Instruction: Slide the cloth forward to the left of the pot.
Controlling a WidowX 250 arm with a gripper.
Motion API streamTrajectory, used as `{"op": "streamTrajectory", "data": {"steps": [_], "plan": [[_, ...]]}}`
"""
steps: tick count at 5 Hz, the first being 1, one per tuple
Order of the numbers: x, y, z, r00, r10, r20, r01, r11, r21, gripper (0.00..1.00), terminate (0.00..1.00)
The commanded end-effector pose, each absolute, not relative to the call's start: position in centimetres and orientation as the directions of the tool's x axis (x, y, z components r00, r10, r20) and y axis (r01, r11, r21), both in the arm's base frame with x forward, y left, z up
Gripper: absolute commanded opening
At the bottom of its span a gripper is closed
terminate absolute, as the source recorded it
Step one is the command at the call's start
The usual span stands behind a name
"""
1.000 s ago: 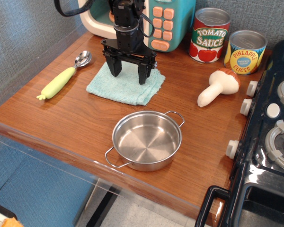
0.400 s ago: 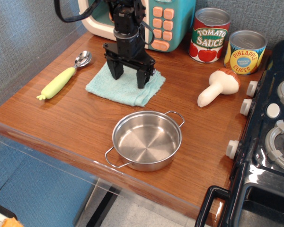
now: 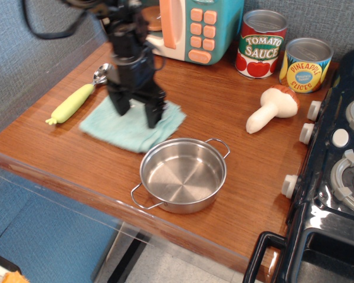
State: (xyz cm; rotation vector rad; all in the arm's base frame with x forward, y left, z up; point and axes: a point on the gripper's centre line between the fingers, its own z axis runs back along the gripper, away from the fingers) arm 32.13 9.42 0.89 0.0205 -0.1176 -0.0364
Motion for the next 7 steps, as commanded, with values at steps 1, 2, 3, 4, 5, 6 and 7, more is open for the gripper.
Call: {"op": "streamTrajectory", "data": {"steps": [1,2,3,4,5,6,7], "plan": [[25.4,11.5,0.7,0.995,-0.011,0.098,0.011,1.0,0.007,1.0,0.0],[24.1,10.8,0.9,0.993,-0.049,0.108,0.048,0.999,0.004,1.0,0.0],[25.0,10.0,0.9,0.99,-0.074,0.116,0.073,0.997,0.011,1.0,0.0],[27.4,8.2,4.1,0.977,-0.134,0.167,0.13,0.991,0.034,1.0,0.0],[28.6,6.5,7.7,0.969,-0.167,0.181,0.158,0.986,0.06,1.0,0.0],[28.5,5.2,10.0,0.981,-0.156,0.113,0.142,0.982,0.122,1.0,0.0],[28.0,4.6,10.6,0.985,-0.148,0.091,0.135,0.982,0.131,1.0,0.0]]}}
